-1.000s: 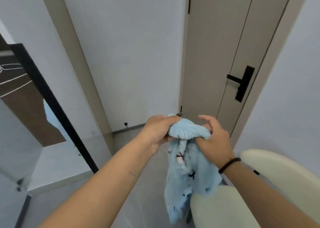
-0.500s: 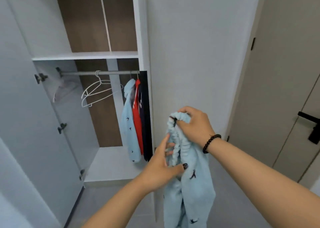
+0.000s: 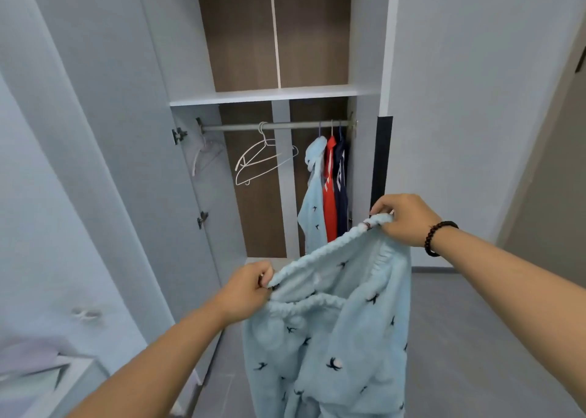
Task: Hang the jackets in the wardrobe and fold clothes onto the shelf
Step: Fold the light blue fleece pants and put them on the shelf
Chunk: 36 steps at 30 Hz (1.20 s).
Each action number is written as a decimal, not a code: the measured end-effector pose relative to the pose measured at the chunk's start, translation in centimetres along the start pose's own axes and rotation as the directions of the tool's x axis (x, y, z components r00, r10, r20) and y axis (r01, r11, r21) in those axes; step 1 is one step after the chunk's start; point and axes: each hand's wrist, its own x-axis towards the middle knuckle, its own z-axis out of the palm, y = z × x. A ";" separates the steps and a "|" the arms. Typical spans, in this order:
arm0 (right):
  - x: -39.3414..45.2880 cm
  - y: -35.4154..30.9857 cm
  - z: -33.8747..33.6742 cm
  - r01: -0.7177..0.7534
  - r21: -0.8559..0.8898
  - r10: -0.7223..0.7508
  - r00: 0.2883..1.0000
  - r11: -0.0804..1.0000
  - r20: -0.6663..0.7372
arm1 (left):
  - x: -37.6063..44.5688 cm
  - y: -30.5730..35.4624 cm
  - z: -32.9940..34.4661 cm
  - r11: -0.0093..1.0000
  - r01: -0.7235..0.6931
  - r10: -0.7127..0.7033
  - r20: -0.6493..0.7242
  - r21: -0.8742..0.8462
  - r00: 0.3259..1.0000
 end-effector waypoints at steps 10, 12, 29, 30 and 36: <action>5.7 -0.7 3.0 -0.221 -0.140 0.245 0.951 0.965 0.190 | 2.7 -3.4 -5.0 0.781 -0.154 -0.094 0.358 0.605 0.929; 7.0 -0.7 3.5 -0.228 -0.180 0.265 0.939 0.957 0.220 | 3.4 -3.9 -6.2 0.642 -0.254 -0.096 0.404 0.724 0.910; 12.8 -3.0 6.8 0.013 0.380 -0.066 0.990 0.925 0.127 | 10.2 -14.1 -18.9 0.816 -0.001 -0.004 0.006 0.578 1.000; 12.9 -3.6 7.0 0.040 0.371 -0.095 0.987 0.928 0.130 | 10.5 -14.8 -19.0 0.824 -0.012 0.002 0.019 0.567 1.000; 14.2 -6.5 7.8 0.165 -0.001 -0.151 0.910 0.986 0.387 | 13.2 -17.3 -17.8 0.822 -0.157 -0.011 0.291 0.547 0.957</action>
